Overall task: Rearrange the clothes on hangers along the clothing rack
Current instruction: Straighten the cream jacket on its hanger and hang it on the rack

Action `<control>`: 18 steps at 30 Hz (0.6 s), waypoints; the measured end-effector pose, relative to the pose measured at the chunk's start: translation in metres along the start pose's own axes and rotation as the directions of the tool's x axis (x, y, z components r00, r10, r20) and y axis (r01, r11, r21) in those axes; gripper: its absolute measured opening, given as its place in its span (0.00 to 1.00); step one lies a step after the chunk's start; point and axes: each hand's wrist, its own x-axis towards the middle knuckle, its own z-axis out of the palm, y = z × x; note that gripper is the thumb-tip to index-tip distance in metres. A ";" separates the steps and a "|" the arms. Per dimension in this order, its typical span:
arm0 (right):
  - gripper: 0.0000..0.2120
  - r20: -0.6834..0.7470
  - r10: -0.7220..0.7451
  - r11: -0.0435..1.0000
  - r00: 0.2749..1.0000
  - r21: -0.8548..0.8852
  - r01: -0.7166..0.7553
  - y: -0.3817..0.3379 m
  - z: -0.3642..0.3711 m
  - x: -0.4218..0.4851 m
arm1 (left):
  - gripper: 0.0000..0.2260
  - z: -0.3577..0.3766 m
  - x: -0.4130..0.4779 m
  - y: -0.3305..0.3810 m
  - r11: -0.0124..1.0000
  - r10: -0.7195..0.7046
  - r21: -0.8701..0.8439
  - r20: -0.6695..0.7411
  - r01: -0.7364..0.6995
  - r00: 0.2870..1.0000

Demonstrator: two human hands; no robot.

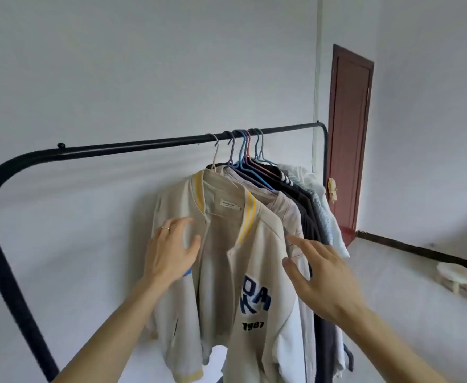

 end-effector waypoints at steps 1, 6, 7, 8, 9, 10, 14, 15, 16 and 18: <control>0.23 0.009 0.011 1.000 1.000 -0.003 -0.011 -0.003 0.006 0.009 | 0.25 -0.003 0.012 -0.005 1.000 -0.014 -0.019 0.004 0.014 1.000; 0.27 0.025 0.086 0.995 0.996 -0.059 -0.085 -0.027 0.042 0.076 | 0.27 -0.013 0.092 -0.031 0.994 0.057 0.090 -0.015 -0.055 0.998; 0.27 0.018 0.105 0.992 0.994 -0.078 -0.103 -0.031 0.047 0.091 | 0.27 -0.012 0.110 -0.036 0.990 0.080 0.114 -0.014 -0.078 0.997; 0.27 0.030 0.127 0.988 0.991 -0.094 -0.124 -0.032 0.051 0.100 | 0.27 -0.010 0.121 -0.039 0.986 0.099 0.133 0.012 -0.100 0.995; 0.25 0.026 0.135 0.984 0.990 -0.123 -0.131 -0.035 0.057 0.112 | 0.26 -0.007 0.134 -0.043 0.981 0.117 0.150 0.036 -0.121 0.992; 0.22 0.033 0.147 0.977 0.989 -0.158 -0.140 -0.038 0.062 0.121 | 0.24 -0.003 0.144 -0.045 0.977 0.130 0.163 0.070 -0.140 0.989; 0.13 0.095 0.213 0.970 0.972 -0.142 -0.199 -0.049 0.076 0.149 | 0.15 0.014 0.162 -0.048 0.983 0.181 0.023 0.089 -0.184 0.979; 0.14 0.075 0.205 0.973 0.976 -0.118 -0.196 -0.049 0.077 0.151 | 0.14 0.014 0.164 -0.048 0.984 0.181 -0.017 0.071 -0.180 0.981; 0.15 0.057 0.207 0.974 0.977 -0.104 -0.200 -0.050 0.077 0.152 | 0.12 0.016 0.166 -0.048 0.982 0.190 -0.030 0.069 -0.188 0.979; 0.16 -0.010 0.188 0.979 0.982 -0.085 -0.188 -0.049 0.074 0.152 | 0.11 0.014 0.169 -0.046 0.976 0.217 -0.013 0.055 -0.216 0.975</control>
